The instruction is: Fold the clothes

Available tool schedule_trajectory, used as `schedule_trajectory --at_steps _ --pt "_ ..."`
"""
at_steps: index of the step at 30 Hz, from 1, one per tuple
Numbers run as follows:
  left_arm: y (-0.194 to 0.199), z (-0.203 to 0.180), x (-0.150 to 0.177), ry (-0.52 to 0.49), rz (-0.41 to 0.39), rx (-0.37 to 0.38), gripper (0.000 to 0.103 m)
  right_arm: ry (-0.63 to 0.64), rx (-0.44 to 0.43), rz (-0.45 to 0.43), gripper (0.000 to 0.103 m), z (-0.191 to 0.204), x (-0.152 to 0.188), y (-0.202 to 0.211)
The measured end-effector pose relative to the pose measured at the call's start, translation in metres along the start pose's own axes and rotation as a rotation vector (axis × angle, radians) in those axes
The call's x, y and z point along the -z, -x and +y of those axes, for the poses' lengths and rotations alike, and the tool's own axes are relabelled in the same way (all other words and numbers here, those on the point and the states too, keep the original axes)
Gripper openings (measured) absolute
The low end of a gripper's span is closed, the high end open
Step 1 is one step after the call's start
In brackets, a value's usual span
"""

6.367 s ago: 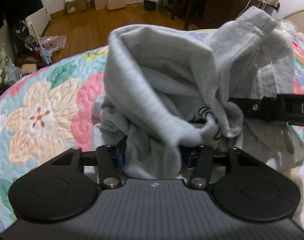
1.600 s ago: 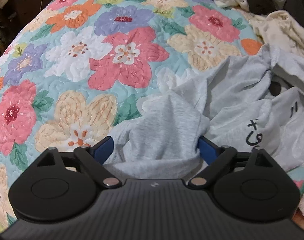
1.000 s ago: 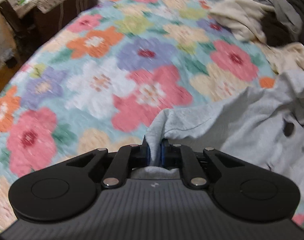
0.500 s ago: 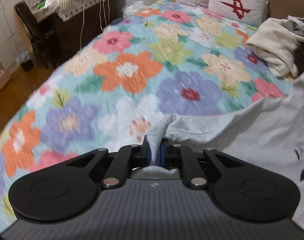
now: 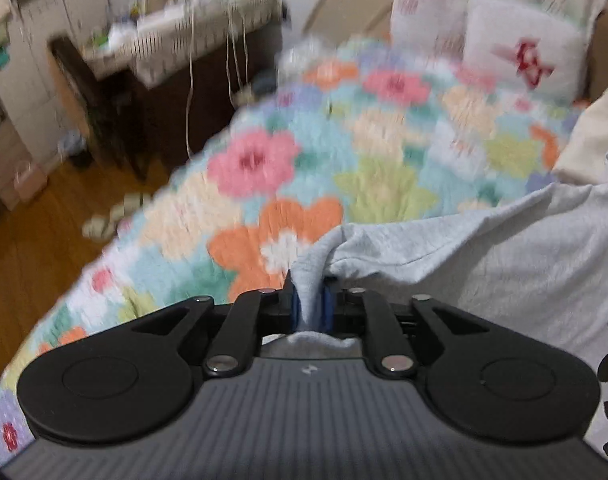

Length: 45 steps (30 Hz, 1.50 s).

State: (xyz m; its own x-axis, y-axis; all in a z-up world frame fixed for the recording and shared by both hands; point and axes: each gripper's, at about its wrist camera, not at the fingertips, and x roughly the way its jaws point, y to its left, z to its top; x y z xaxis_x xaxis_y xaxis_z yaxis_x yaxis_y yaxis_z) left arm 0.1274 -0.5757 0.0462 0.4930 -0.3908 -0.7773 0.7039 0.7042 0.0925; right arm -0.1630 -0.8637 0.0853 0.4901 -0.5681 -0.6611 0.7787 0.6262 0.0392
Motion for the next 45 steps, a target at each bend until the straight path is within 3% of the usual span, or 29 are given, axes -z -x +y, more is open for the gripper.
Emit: schedule_trajectory --at_steps 2,3,9,17,19,24,28,31,36,41,45 --pt "-0.018 -0.001 0.009 0.016 0.077 0.004 0.035 -0.001 0.002 0.037 0.052 0.003 0.017 -0.007" --pt "-0.021 -0.002 0.018 0.023 0.098 0.023 0.044 0.018 -0.008 0.04 0.056 0.006 0.029 -0.005" --pt "-0.008 -0.014 0.089 -0.047 0.164 0.094 0.057 0.08 -0.086 0.105 0.056 0.004 0.112 0.03" --pt "0.052 -0.007 0.181 0.011 0.273 0.197 0.066 -0.122 -0.233 0.094 0.06 -0.041 0.212 0.133" --pt "0.067 -0.006 0.197 0.043 0.285 0.239 0.069 -0.156 -0.205 0.106 0.065 -0.05 0.236 0.155" --pt "0.091 -0.009 0.238 0.093 0.327 0.281 0.072 -0.185 0.001 0.121 0.078 -0.061 0.279 0.189" --pt "0.1 -0.008 0.267 0.127 0.365 0.243 0.072 -0.375 -0.033 0.193 0.078 -0.08 0.307 0.208" --pt "0.106 -0.007 0.281 0.154 0.382 0.26 0.072 -0.476 -0.024 0.255 0.078 -0.087 0.331 0.212" --pt "0.113 -0.008 0.287 0.144 0.364 0.228 0.077 -0.525 0.029 0.306 0.078 -0.089 0.364 0.207" --pt "0.116 -0.008 0.288 0.156 0.369 0.217 0.078 -0.546 0.055 0.299 0.078 -0.094 0.369 0.21" --pt "0.114 -0.005 0.291 0.153 0.363 0.172 0.081 -0.566 0.078 0.244 0.078 -0.1 0.368 0.22"
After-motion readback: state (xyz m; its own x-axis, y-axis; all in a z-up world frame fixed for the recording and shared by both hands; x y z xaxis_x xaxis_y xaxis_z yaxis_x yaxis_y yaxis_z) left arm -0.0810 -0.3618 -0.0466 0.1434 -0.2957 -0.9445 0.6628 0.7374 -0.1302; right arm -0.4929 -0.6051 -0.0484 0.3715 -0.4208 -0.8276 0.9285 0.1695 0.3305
